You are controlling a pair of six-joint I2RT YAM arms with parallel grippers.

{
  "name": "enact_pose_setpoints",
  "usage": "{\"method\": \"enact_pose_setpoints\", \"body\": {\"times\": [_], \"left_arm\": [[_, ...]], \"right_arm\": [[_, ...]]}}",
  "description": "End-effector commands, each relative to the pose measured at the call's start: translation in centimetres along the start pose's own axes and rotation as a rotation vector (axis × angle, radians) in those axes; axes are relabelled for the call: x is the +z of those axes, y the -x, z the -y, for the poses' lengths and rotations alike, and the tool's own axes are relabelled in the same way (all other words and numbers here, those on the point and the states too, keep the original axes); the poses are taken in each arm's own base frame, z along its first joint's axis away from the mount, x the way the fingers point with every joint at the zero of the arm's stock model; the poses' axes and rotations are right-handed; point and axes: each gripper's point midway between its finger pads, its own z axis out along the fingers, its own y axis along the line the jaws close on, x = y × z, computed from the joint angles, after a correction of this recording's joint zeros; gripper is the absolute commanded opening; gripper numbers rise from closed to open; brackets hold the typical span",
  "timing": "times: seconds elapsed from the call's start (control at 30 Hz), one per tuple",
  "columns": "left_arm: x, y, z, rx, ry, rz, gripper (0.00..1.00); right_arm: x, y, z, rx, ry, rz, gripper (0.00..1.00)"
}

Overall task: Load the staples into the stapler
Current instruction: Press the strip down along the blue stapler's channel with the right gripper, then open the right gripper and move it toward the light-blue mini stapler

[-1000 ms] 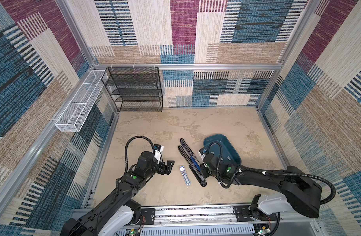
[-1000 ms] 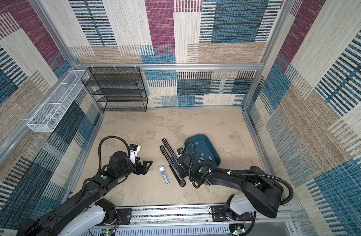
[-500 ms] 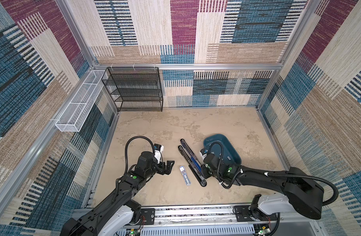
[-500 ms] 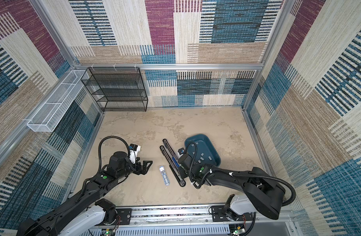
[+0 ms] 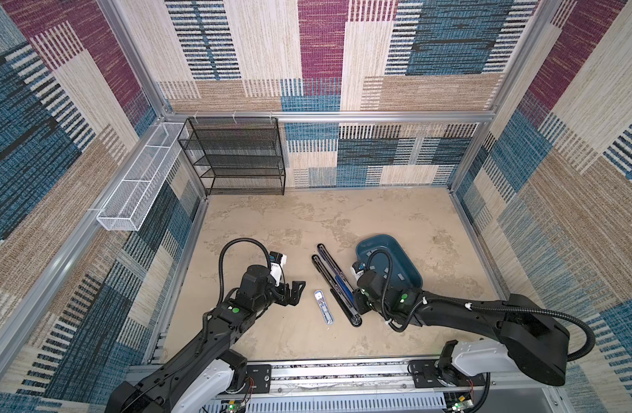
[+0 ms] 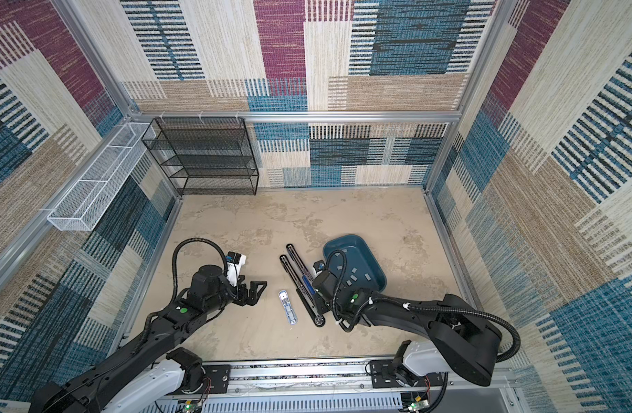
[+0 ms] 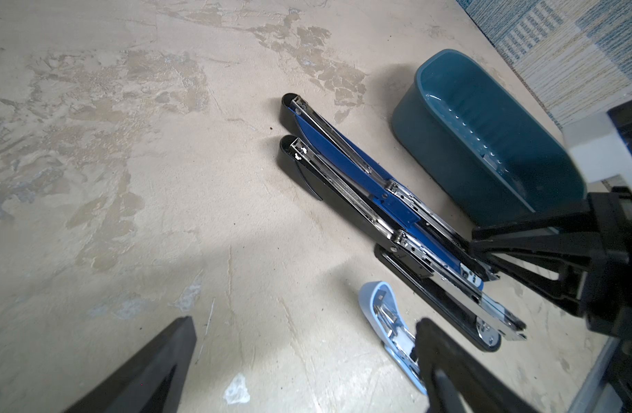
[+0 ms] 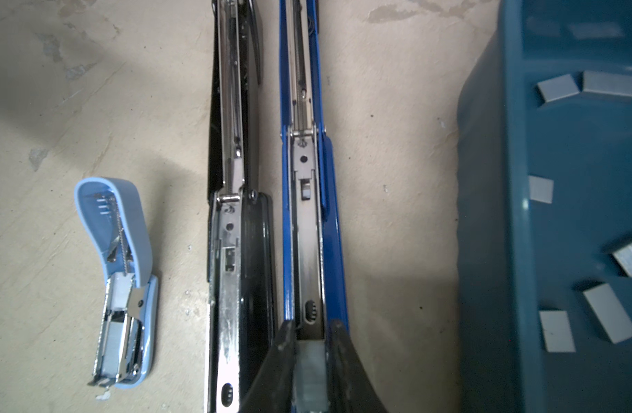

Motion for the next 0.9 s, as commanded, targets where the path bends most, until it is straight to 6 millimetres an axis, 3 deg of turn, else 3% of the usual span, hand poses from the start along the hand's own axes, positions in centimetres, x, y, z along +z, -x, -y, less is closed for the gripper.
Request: {"method": "enact_pose_setpoints", "body": {"times": [0.0,0.3,0.6,0.73,0.87], "left_arm": [[0.0,0.7,0.4,0.018,-0.021,0.027,0.99],[0.0,0.7,0.4,0.017,-0.020,0.026,0.99],[0.0,0.7,0.3,0.013,-0.013,0.027,0.99],[-0.2,1.0,-1.0,-0.025,0.066,0.036,0.99],[-0.9,1.7,-1.9,-0.078,0.129,0.055,0.99]], "right_arm": [[-0.1,0.0,0.2,0.011,-0.007,0.005,0.23],[-0.6,0.4,0.3,0.019,-0.011,0.027,0.31],[-1.7,2.0,0.3,0.039,-0.015,0.076,0.31],[-3.6,4.1,-1.4,0.038,0.008,0.140,0.35],[-4.9,5.3,-4.7,0.015,0.061,0.206,0.38]]}}
